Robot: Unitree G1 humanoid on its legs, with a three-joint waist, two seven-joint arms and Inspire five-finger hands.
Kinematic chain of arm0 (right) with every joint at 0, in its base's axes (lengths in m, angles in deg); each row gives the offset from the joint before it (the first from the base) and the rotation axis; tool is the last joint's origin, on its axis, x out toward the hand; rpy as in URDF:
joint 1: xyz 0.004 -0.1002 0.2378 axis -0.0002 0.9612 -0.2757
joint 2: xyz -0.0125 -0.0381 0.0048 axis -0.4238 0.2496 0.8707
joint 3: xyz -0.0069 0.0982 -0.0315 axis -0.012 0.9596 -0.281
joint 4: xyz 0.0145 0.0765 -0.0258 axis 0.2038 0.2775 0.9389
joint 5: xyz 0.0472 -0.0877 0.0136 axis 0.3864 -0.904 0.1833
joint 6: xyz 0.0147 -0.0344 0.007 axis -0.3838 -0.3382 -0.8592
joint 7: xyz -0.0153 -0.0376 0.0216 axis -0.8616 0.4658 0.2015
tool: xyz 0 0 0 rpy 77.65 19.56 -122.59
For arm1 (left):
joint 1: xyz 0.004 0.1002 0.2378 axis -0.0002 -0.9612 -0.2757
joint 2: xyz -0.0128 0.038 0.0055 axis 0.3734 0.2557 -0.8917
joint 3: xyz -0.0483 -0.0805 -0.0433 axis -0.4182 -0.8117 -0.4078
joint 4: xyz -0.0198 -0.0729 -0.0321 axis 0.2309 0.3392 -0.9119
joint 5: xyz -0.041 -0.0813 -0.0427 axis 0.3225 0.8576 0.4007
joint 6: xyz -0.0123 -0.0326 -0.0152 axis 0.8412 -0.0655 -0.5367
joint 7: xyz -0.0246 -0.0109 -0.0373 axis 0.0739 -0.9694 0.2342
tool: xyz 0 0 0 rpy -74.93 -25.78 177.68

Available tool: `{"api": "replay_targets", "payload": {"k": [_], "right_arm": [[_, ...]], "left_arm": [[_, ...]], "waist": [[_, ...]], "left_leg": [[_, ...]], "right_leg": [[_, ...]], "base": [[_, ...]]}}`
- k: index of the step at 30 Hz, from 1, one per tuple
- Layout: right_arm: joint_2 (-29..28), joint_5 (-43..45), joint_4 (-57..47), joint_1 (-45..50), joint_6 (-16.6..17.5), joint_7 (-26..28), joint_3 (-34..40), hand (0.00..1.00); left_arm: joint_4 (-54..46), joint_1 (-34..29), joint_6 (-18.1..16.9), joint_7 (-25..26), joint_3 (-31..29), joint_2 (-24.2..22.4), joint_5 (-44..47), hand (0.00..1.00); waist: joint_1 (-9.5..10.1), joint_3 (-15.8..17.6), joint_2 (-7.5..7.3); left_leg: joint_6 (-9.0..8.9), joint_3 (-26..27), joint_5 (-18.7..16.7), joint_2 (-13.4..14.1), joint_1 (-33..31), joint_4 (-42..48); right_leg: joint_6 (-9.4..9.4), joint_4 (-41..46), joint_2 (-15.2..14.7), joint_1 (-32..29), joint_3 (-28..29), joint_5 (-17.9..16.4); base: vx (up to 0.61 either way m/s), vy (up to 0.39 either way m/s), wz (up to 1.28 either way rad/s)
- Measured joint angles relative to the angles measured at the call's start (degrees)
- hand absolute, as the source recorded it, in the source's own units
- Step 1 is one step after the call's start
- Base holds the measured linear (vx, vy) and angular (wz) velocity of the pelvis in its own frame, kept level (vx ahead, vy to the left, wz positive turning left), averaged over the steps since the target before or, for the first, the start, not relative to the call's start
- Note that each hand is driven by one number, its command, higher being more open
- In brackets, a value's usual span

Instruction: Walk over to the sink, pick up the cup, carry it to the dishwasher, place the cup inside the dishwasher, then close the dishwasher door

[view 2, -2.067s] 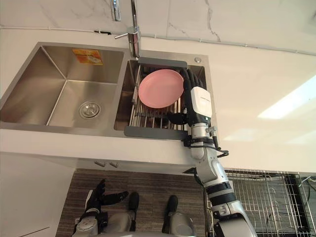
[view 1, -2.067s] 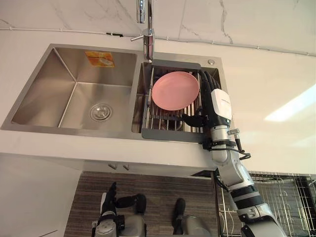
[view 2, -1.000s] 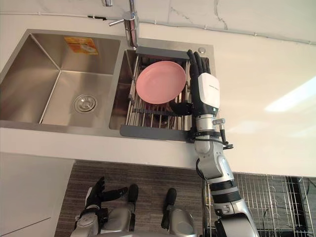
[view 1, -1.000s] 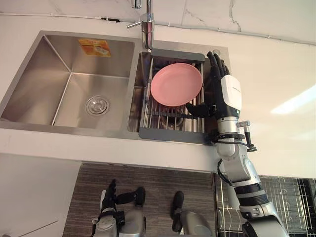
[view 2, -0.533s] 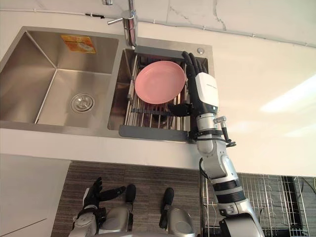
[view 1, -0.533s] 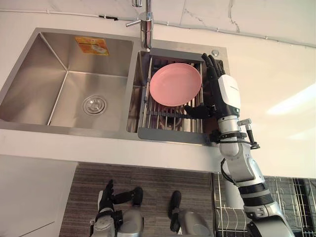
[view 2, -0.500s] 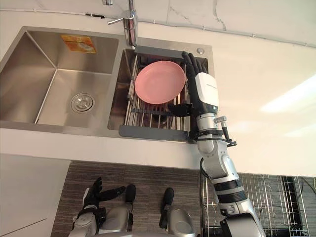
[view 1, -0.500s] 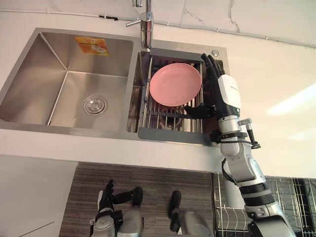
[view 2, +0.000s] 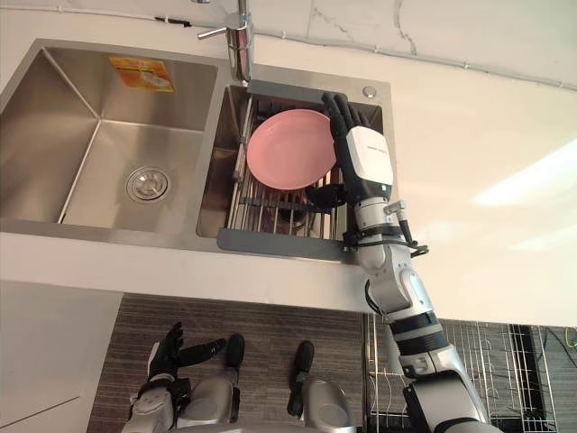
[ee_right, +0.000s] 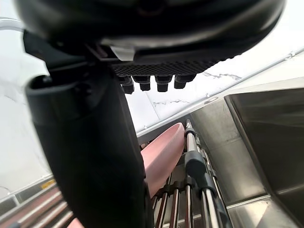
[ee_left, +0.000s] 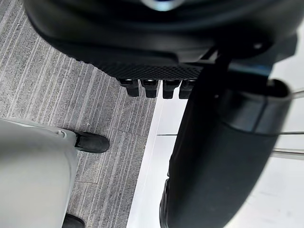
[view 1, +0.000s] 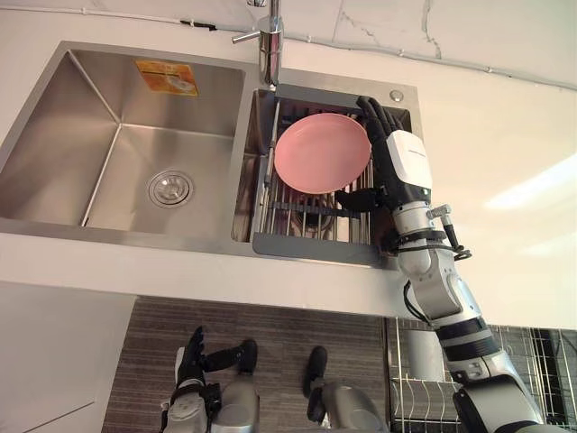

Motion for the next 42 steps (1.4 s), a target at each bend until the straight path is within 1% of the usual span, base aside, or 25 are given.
{"api": "replay_targets", "payload": {"k": [6,13,14,17,22,23,26,32,34,36,42], "right_arm": [[0.1,-1.1,5.1,-3.0,-1.7,-1.0,-0.1,1.0],[0.1,-3.1,7.8,-5.0,-2.4,-2.6,-0.1,1.0],[0.1,-3.1,8.6,-5.6,-3.0,-3.2,0.0,1.0],[0.1,-3.1,8.7,-6.9,-3.8,-4.7,0.0,1.0],[0.1,-3.1,8.7,-7.6,-3.8,-6.0,0.0,1.0],[0.1,-3.1,8.7,-7.6,-3.8,-6.0,0.0,0.0],[0.1,-3.1,8.7,-7.7,-3.8,-6.2,-0.3,0.0],[0.2,-3.0,8.7,-9.6,-3.4,-7.0,-3.0,0.0],[1.0,-3.1,8.7,-10.3,-3.4,-7.4,-3.2,0.0],[3.1,-2.7,9.3,-10.5,-3.4,-6.9,-3.4,0.0],[3.5,-2.5,9.4,-11.3,-2.5,-7.0,-3.5,0.0]], "left_arm": [[-0.1,0.1,-0.2,0.0,0.2,0.0,0.6,1.0],[-0.1,0.1,-0.2,0.2,0.3,0.1,1.5,1.0],[-0.1,0.1,-0.3,0.2,0.4,0.1,1.5,1.0],[-0.4,0.1,-0.4,0.3,0.4,0.0,1.6,1.0],[-0.8,0.1,-0.4,0.5,1.0,0.1,2.2,1.0],[-0.9,0.1,-0.4,0.5,1.0,0.1,2.2,1.0],[-1.0,0.1,-0.4,0.6,1.5,0.1,2.2,1.0],[-0.9,0.3,-0.4,0.6,2.1,-0.1,2.2,1.0],[-0.9,0.3,-0.5,0.6,2.1,-0.1,2.2,1.0],[-0.9,0.4,-0.5,0.6,2.1,-0.2,2.3,1.0],[-0.9,0.4,-0.5,0.6,2.2,-0.3,2.7,1.0]], "waist": [[0.42,0.0,0.0],[0.48,0.0,0.01],[0.54,0.0,0.02],[0.65,0.1,0.16],[1.08,0.2,0.33],[1.11,0.2,0.36],[1.17,0.4,0.71],[1.15,1.0,1.64],[1.16,1.1,1.73],[1.17,1.1,1.78],[1.15,1.3,2.15]], "left_leg": [[-0.01,-0.4,0.0,0.0,-0.7,0.1],[-0.01,-0.6,0.0,-0.1,-1.2,0.6],[-0.01,-0.7,0.0,-0.1,-1.4,0.7],[-0.02,-1.0,0.0,-0.2,-2.3,1.1],[-0.09,-2.0,0.1,-0.2,-2.8,1.4],[-0.09,-2.0,0.1,-0.2,-2.8,1.4],[-0.09,-2.0,0.1,-0.2,-2.9,1.4],[-0.11,-2.0,0.1,-0.1,-2.9,1.4],[-0.12,-2.0,0.1,-0.1,-2.9,1.4],[-0.14,-2.0,0.1,-0.1,-3.0,1.4],[-0.25,-2.0,0.1,0.0,-3.2,1.7]], "right_leg": [[0.0,0.0,0.0,-0.4,-0.4,0.0],[0.0,0.1,-0.1,-0.6,-0.6,0.0],[0.0,0.2,-0.1,-0.8,-0.6,0.0],[-0.01,0.4,-0.2,-1.4,-0.9,0.0],[-0.04,0.4,-0.3,-1.4,-1.7,0.0],[-0.04,0.4,-0.3,-1.4,-1.7,0.0],[-0.05,0.4,-0.3,-1.4,-1.7,0.0],[-0.08,0.4,-0.2,-1.4,-1.6,-0.1],[-0.1,0.4,-0.1,-1.5,-1.6,-0.1],[-0.11,0.4,-0.1,-1.6,-1.6,-0.1],[-0.16,0.4,0.0,-1.7,-1.5,-0.1]], "base": [[0.0,0.0,0.03],[0.0,0.0,0.0],[0.0,0.0,0.0],[-0.02,0.002,0.04],[-0.01,0.002,0.09],[0.0,0.0,0.0],[0.0,0.0,0.0],[0.0,0.0,0.0],[0.0,0.0,0.0],[0.0,0.0,0.0],[0.0,0.0,0.0]]}}
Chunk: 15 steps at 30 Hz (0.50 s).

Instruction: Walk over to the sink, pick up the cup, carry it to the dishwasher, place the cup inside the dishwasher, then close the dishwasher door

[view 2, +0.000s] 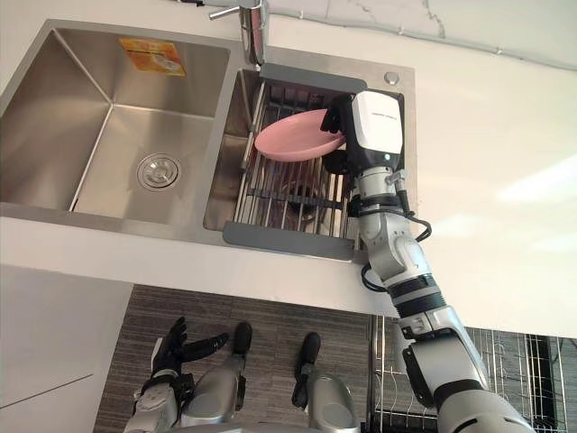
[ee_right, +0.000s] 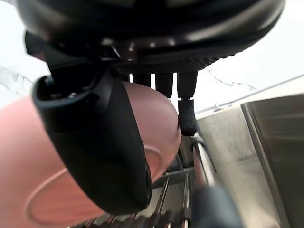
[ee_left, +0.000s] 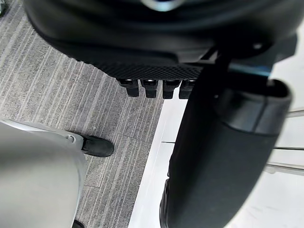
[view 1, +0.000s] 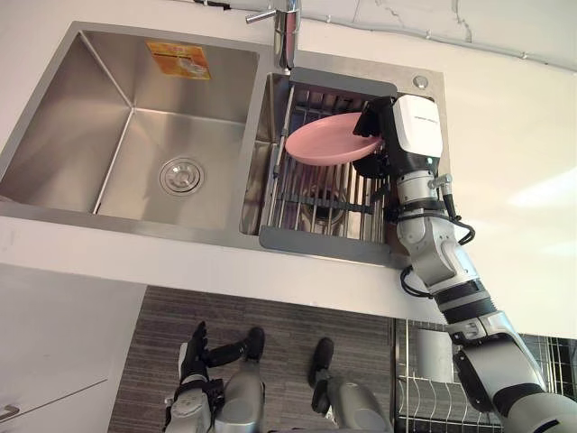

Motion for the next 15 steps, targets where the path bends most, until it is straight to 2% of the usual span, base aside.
{"api": "replay_targets", "payload": {"k": [5,11,15], "right_arm": [[0.0,2.3,-0.2,0.6,0.0,0.9,0.1,0.0],[-0.7,4.3,-10.4,8.0,0.7,2.0,0.3,0.0],[-2.1,4.6,-21.0,15.6,4.6,2.4,0.2,0.0]], "left_arm": [[0.0,0.1,0.1,0.0,0.0,-0.4,0.0,1.0],[0.2,0.1,0.6,0.0,0.0,-0.4,-0.1,1.0],[1.1,0.2,1.3,-0.2,-0.2,-0.3,-0.5,1.0]], "waist": [[-0.07,0.3,0.56],[-0.32,0.3,0.58],[-1.11,0.3,0.6]], "left_leg": [[-0.05,0.1,0.0,0.0,0.0,0.4],[-0.06,1.7,-0.2,0.1,1.8,0.4],[-0.12,2.9,-1.3,0.4,4.5,0.4]], "right_leg": [[-0.04,0.0,0.0,0.1,0.2,0.0],[-0.04,0.0,0.0,1.3,1.5,0.0],[-0.06,-0.1,0.3,3.3,2.6,-0.1]], "base": [[0.0,0.0,0.0],[0.0,0.002,-0.1],[0.0,0.005,-0.14]]}}
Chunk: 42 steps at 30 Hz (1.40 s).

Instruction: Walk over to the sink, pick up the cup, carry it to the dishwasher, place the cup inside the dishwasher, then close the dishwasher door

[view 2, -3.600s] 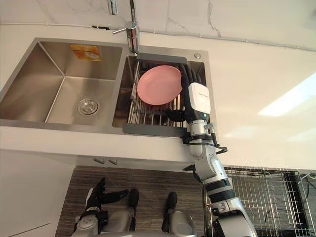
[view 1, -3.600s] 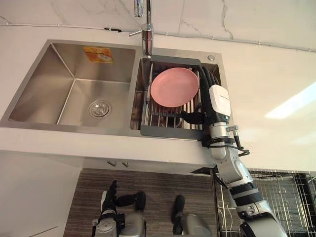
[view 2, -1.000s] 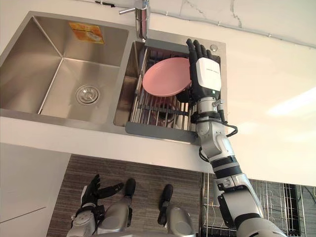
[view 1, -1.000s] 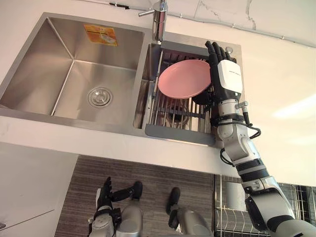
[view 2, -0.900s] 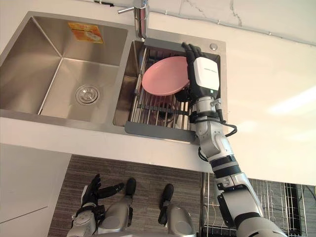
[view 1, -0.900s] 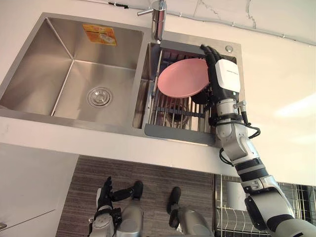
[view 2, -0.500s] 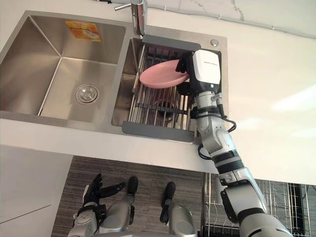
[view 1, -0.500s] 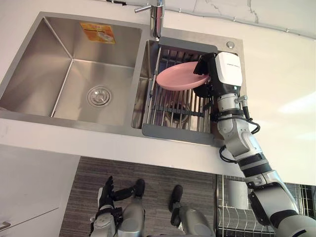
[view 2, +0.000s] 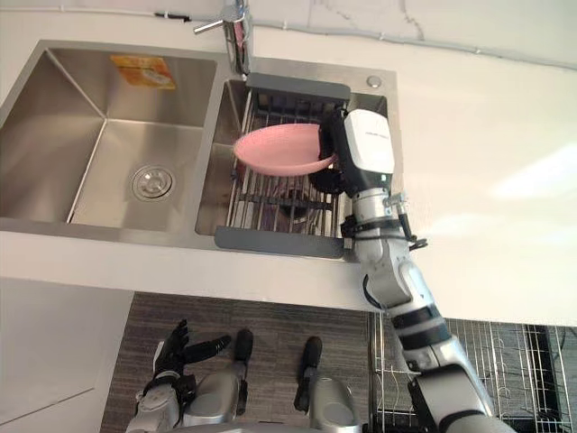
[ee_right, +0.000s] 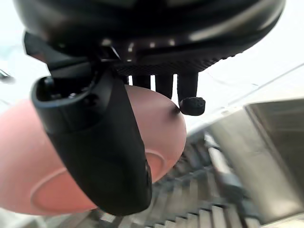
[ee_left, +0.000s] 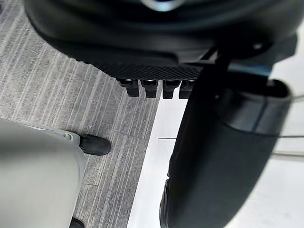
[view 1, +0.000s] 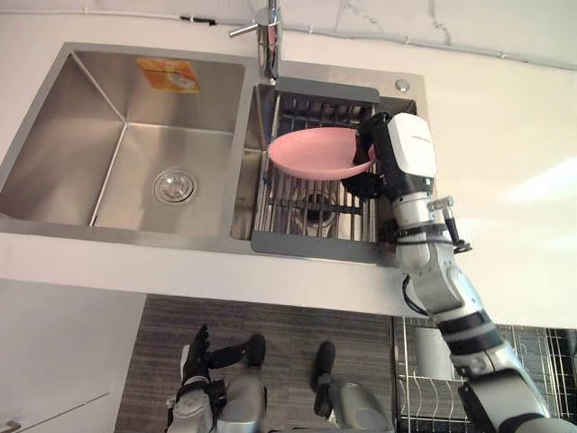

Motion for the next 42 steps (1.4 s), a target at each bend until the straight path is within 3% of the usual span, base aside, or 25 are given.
{"api": "replay_targets", "payload": {"k": [4,10,28,35,38,39,40,41,42], "right_arm": [[-1.0,0.2,-6.8,3.9,2.9,0.1,0.1,0.0],[-3.1,2.2,-14.2,13.0,5.2,0.3,1.8,0.0],[-6.6,4.3,-22.3,26.3,7.1,0.1,10.6,0.0],[-6.3,4.4,-22.6,25.1,7.3,-0.4,9.5,0.0],[-6.2,4.3,-21.5,21.6,7.3,-0.5,6.5,0.0],[-6.1,4.3,-21.3,21.4,7.2,-0.6,6.4,0.0],[-6.0,4.2,-21.3,21.4,7.2,-0.6,6.4,0.0],[-5.7,4.2,-21.0,21.3,6.9,-0.8,6.5,0.0],[-5.6,4.2,-20.2,20.8,6.6,-1.0,6.3,0.0]], "left_arm": [[1.0,0.0,0.4,-0.3,0.0,0.2,-1.4,1.0],[3.9,-0.2,1.2,-0.5,0.1,0.1,-3.4,1.0],[7.3,-0.5,1.2,-1.3,4.7,1.0,-5.0,1.0],[7.2,-0.7,1.0,-1.2,4.6,0.7,-4.7,1.0],[7.2,-0.7,0.7,-1.0,4.5,0.6,-4.7,1.0],[7.2,-0.7,0.4,-1.1,4.4,0.8,-4.7,1.0],[7.1,-0.7,0.4,-1.0,4.3,0.8,-4.7,1.0],[6.9,-0.6,0.5,-1.0,3.5,0.7,-4.5,1.0],[6.8,-0.6,0.4,-0.4,2.7,0.4,-4.2,1.0]], "waist": [[-1.47,-0.4,-0.09],[-2.99,-4.1,-0.21],[-6.0,-7.5,0.29],[-5.94,-8.0,1.04],[-6.15,-7.9,1.05],[-6.2,-7.8,0.9],[-6.19,-7.7,0.76],[-6.39,-7.1,0.86],[-6.16,-6.3,0.89]], "left_leg": [[0.18,0.9,-0.5,0.0,2.1,-0.2],[0.23,2.8,-0.6,0.0,3.9,-1.1],[-0.13,5.5,-1.1,0.6,7.7,-1.5],[0.01,8.8,-5.9,0.1,3.4,6.5],[0.73,13.7,-9.2,0.2,2.4,10.4],[1.06,16.0,-10.4,0.7,1.7,12.5],[1.38,17.2,-10.9,0.8,1.3,13.5],[1.83,18.8,-11.1,1.2,1.0,14.7],[1.98,20.1,-11.3,2.0,1.2,15.2]], "right_leg": [[0.03,-0.1,0.0,1.5,0.9,0.0],[0.06,-0.8,0.2,2.4,2.7,0.0],[0.09,-1.3,0.9,4.9,5.6,0.2],[0.09,2.1,2.4,-2.2,15.0,1.1],[0.88,2.8,3.7,-5.3,22.4,3.4],[0.88,2.9,3.6,-6.8,22.0,3.8],[-0.25,2.9,3.0,-7.2,21.2,3.0],[-2.52,4.2,1.6,-7.8,16.4,0.9],[-3.85,11.8,-0.7,-9.9,10.0,-1.9]], "base": [[-0.02,0.008,-0.14],[0.0,0.001,-0.15],[-0.02,-0.006,-0.08],[-0.02,0.019,-0.7],[-0.03,0.061,-1.39],[-0.09,0.066,-1.27],[-0.11,0.063,-0.95],[-0.09,0.045,-0.68],[-0.08,0.039,-0.53]]}}
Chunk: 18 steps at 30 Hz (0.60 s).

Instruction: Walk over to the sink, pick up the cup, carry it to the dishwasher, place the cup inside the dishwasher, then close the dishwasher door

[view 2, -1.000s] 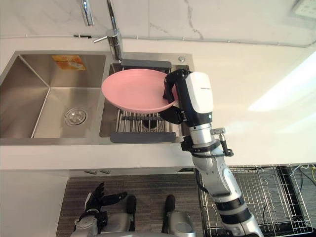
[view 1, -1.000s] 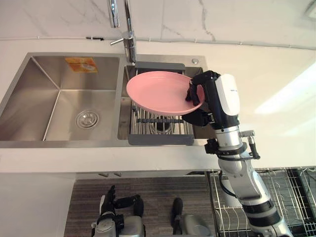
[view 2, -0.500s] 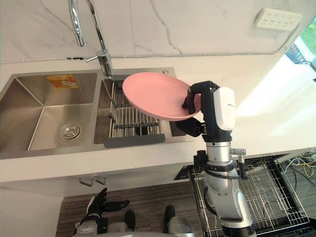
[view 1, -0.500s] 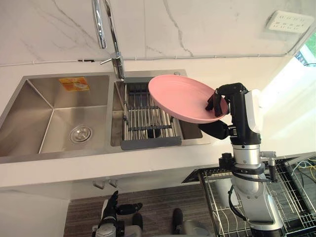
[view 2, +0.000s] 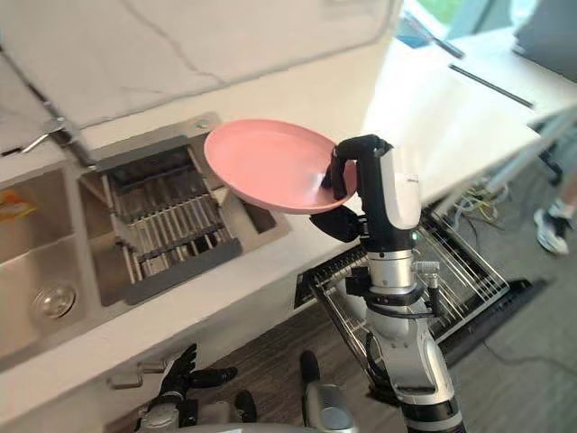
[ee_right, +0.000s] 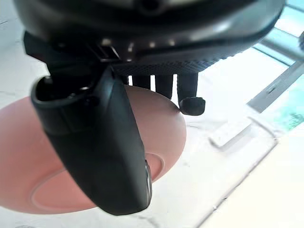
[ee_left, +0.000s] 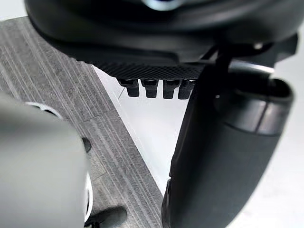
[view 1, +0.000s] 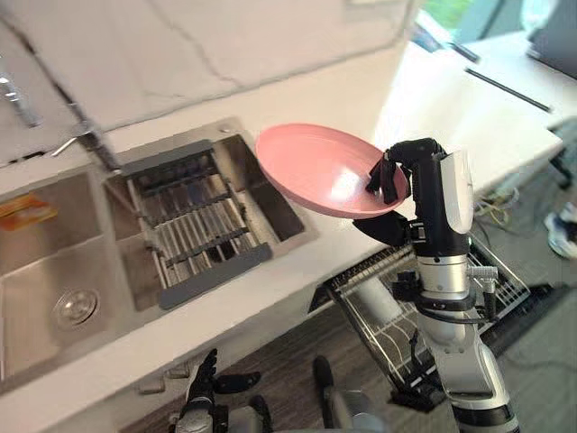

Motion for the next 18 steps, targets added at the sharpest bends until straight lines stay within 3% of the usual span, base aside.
{"api": "replay_targets", "payload": {"k": [1,3,4,5,6,8,10,12,18], "right_arm": [[0.0,0.0,0.5,-0.2,-0.1,0.0,-0.2,0.0],[0.0,-0.1,1.8,-0.8,-0.1,0.0,-1.0,0.0],[0.0,-0.2,2.0,-0.9,-0.1,0.0,-1.3,0.0],[-0.1,-0.5,2.1,-1.0,0.0,0.1,-2.0,0.0],[0.4,-0.5,2.7,-1.4,0.6,0.1,-2.1,0.0],[0.6,-0.5,3.7,-1.2,0.2,0.1,-1.6,0.0],[0.6,-0.4,3.7,-0.9,0.0,0.1,-0.9,0.0],[0.6,-0.4,3.6,0.0,0.0,0.1,1.1,0.0],[0.3,-0.4,2.7,4.9,-0.5,-0.9,8.9,0.0]], "left_arm": [[0.0,0.0,0.0,0.1,-0.3,0.1,0.1,1.0],[-0.3,0.0,0.1,0.3,-0.4,0.4,0.8,1.0],[-0.5,0.0,0.2,0.4,-0.4,0.5,0.9,1.0],[-1.1,0.0,0.5,0.6,-0.5,0.8,1.3,1.0],[-1.2,0.1,0.9,1.1,-1.0,0.6,1.4,1.0],[-2.0,-1.0,0.5,1.1,-1.0,0.0,1.2,1.0],[-2.0,-1.0,0.4,0.9,-0.6,0.2,0.5,1.0],[-1.7,-1.0,0.4,0.9,-0.4,0.1,-0.1,1.0],[-0.2,-1.0,0.4,1.1,-0.2,-0.2,-0.6,1.0]], "waist": [[0.0,0.0,-0.3],[0.28,-0.3,-1.28],[0.43,-0.4,-1.49],[0.67,-0.7,-2.26],[1.0,-0.4,-1.42],[1.52,-1.5,0.21],[1.4,-1.6,-0.33],[0.93,-1.7,-0.47],[-0.25,-2.1,-0.34]], "left_leg": [[-0.03,0.5,0.0,0.1,0.1,0.0],[-0.73,1.9,-1.4,0.7,-0.3,1.8],[-0.99,2.1,-2.0,0.9,-0.5,2.5],[-1.62,2.5,-3.0,0.8,-0.8,4.1],[-2.29,2.3,-3.8,1.8,-1.4,5.2],[-2.39,1.9,-3.4,3.9,-1.0,3.3],[-3.32,2.2,-2.7,4.7,-0.3,2.1],[-4.35,1.1,-1.6,4.7,1.0,0.8],[-4.29,-1.6,0.6,3.2,2.9,-3.7]], "right_leg": [[0.08,4.7,-1.3,-1.2,-2.3,-1.5],[0.04,17.7,-5.5,-1.7,-6.8,-8.0],[0.31,18.5,-6.1,-1.0,-7.5,-9.3],[3.0,15.0,-6.4,1.0,-8.1,-11.7],[4.6,9.9,-4.0,2.7,-7.4,-10.9],[3.3,2.4,0.3,4.7,-6.0,-6.8],[2.62,0.8,2.1,4.9,-4.4,-5.4],[2.48,0.3,2.9,5.5,-3.5,-5.3],[3.27,-4.9,2.2,9.1,-5.0,-3.6]], "base": [[-0.07,0.006,-0.34],[-0.05,-0.074,-0.18],[-0.02,-0.154,-0.24],[0.0,-0.187,-0.4],[0.0,-0.186,-0.48],[0.05,-0.139,-0.7],[0.07,-0.095,-0.68],[0.08,-0.072,-0.41],[0.05,0.027,0.16]]}}
